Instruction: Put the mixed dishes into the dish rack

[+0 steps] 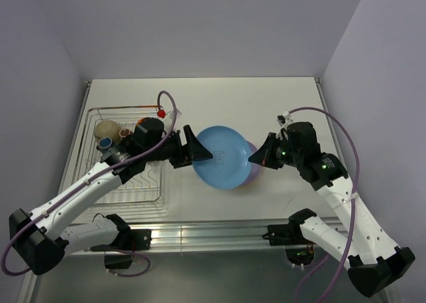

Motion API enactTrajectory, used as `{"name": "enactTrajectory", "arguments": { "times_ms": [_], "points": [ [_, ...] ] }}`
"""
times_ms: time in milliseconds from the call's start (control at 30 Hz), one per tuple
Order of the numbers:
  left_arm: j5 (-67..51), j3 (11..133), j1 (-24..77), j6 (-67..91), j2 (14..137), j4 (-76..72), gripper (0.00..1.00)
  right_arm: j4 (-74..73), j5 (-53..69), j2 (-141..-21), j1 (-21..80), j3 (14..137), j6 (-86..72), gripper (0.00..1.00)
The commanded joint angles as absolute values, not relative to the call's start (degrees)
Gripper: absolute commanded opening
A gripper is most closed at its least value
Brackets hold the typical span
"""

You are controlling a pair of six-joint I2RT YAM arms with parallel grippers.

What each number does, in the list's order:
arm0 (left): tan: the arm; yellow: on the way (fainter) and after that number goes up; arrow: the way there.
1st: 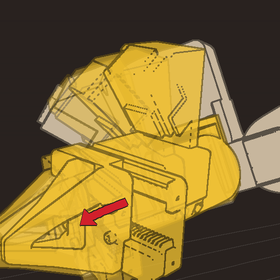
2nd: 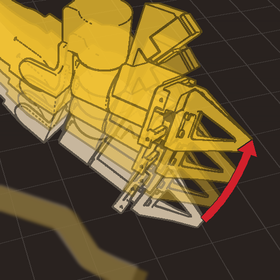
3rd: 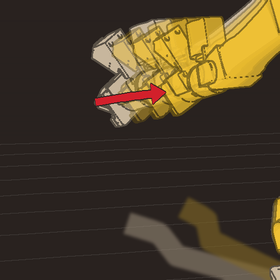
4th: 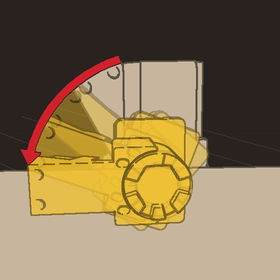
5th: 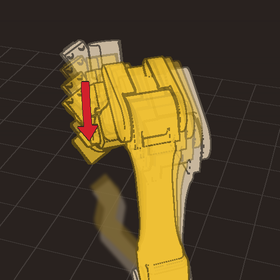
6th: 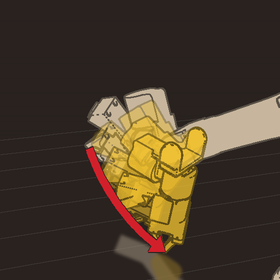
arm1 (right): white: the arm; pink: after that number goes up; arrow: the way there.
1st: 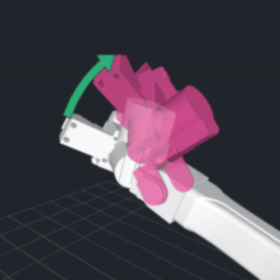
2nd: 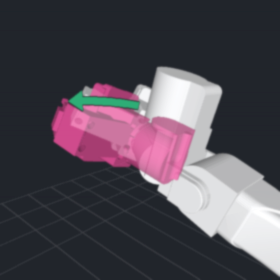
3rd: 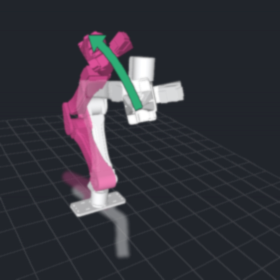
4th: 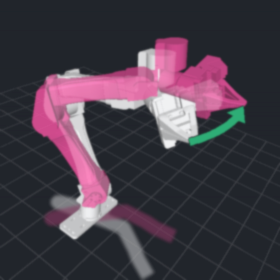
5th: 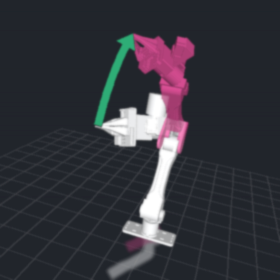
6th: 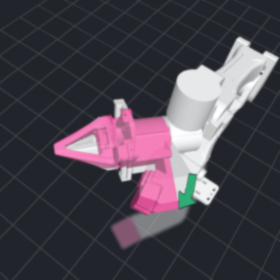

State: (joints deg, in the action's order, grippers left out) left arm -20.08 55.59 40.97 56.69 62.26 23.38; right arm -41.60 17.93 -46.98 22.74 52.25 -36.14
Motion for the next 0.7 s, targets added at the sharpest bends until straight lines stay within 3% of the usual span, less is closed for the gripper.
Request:
{"name": "enactTrajectory", "arguments": {
  "times_ms": [0, 67, 100, 167, 200, 233, 267, 300, 333, 367, 433, 500, 667],
  "points": [
    [-23.91, 55.63, 41.22, 58.36, 60.12, 16.53, 0.82, -37.62, 24.16, -46.76, 23.12, 53.53, -37.09, 0.0],
    [-23.82, 55.81, 41.22, 58.71, 59.86, 16.44, 0.74, -37.53, 24.43, -47.19, 23.2, 53.44, -36.83, 0.0],
    [-23.73, 55.9, 41.22, 58.71, 59.68, 16.52, 0.59, -37.44, 24.43, -47.37, 23.29, 53.52, -36.48, 0.0],
    [-22.86, 56.51, 41.22, 58.89, 59.15, 17.4, 0.38, -37.35, 24.08, -47.55, 23.55, 53.79, -36.04, 0.0],
    [-22.07, 56.77, 41.22, 58.89, 59.06, 18.27, 0.12, -37.18, 24.0, -47.55, 23.47, 53.88, -35.51, 0.0],
    [-20.84, 58.34, 41.22, 58.63, 58.98, 19.85, 0.0, -37.18, 23.56, -47.46, 23.64, 54.31, -35.25, 0.15],
    [-19.0, 59.49, 41.22, 57.93, 58.71, 24.91, 0.0, -37.35, 22.86, -47.2, 23.64, 54.75, -34.81, 0.34],
    [-13.85, 60.63, 41.22, 57.66, 58.36, 28.09, 0.0, -38.57, 21.63, -47.02, 23.73, 55.28, -34.2, 0.46],
    [-10.84, 62.91, 41.22, 57.4, 57.84, 31.34, 0.0, -39.45, 18.23, -46.85, 23.73, 56.59, -33.75, 0.58],
    [-7.85, 64.06, 41.22, 57.22, 56.53, 38.08, 0.0, -41.38, 16.19, -46.5, 23.82, 57.21, -33.4, 0.62],
    [2.6, 67.83, 41.22, 57.13, 55.03, 45.4, 0.0, -42.97, 12.58, -45.88, 23.82, 58.7, -32.17, 0.7],
    [11.28, 70.48, 41.22, 56.95, 53.62, 55.83, 0.0, -44.12, 10.02, -45.7, 23.82, 59.24, -31.29, 0.71],
    [20.21, 77.78, 41.22, 56.69, 52.65, 70.56, 0.0, -43.24, 11.68, -45.79, 23.82, 58.71, -30.59, 0.7]
  ]
}}
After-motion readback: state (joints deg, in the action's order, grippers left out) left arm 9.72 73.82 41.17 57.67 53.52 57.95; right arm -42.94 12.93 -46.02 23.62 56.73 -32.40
